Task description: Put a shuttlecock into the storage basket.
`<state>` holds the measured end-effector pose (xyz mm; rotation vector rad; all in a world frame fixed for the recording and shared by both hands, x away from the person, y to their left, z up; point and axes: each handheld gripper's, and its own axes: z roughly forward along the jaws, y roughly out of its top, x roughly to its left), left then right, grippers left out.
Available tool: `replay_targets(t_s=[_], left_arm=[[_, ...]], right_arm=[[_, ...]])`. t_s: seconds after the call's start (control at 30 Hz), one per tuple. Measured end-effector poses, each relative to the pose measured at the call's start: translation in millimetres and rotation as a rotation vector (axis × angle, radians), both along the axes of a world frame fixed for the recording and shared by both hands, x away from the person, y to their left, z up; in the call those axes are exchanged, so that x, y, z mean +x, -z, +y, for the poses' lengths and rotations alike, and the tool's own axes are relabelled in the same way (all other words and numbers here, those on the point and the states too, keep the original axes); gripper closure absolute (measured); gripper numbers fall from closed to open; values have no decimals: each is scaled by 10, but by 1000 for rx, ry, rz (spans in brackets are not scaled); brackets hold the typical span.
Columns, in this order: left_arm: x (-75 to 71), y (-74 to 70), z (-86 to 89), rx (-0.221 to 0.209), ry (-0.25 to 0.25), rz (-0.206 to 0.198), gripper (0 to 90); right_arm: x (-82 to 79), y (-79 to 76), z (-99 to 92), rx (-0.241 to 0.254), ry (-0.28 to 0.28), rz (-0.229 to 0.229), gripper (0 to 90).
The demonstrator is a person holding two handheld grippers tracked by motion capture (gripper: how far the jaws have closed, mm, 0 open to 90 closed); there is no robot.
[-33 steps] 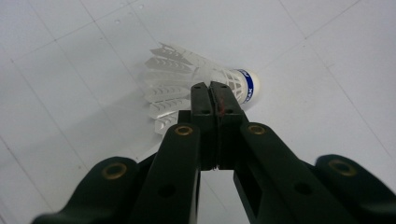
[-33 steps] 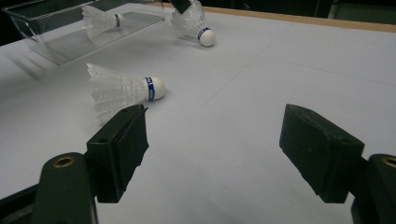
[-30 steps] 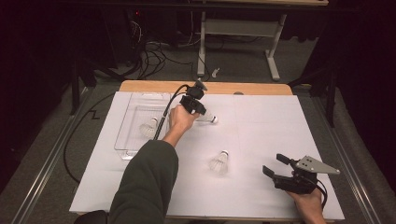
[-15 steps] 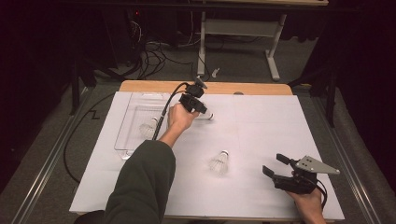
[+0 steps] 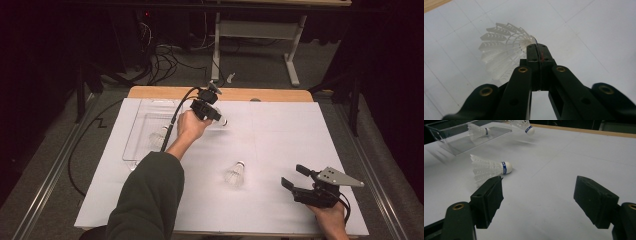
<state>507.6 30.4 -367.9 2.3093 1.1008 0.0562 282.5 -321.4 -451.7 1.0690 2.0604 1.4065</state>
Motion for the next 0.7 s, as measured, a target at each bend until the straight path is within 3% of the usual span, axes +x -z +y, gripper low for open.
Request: replay_targets(t_s=[0.7], left_arm=[[-186,-264,131,-2,23,-28,900]], right_arm=[[-7,-1,4,-10,-2,-6,245]])
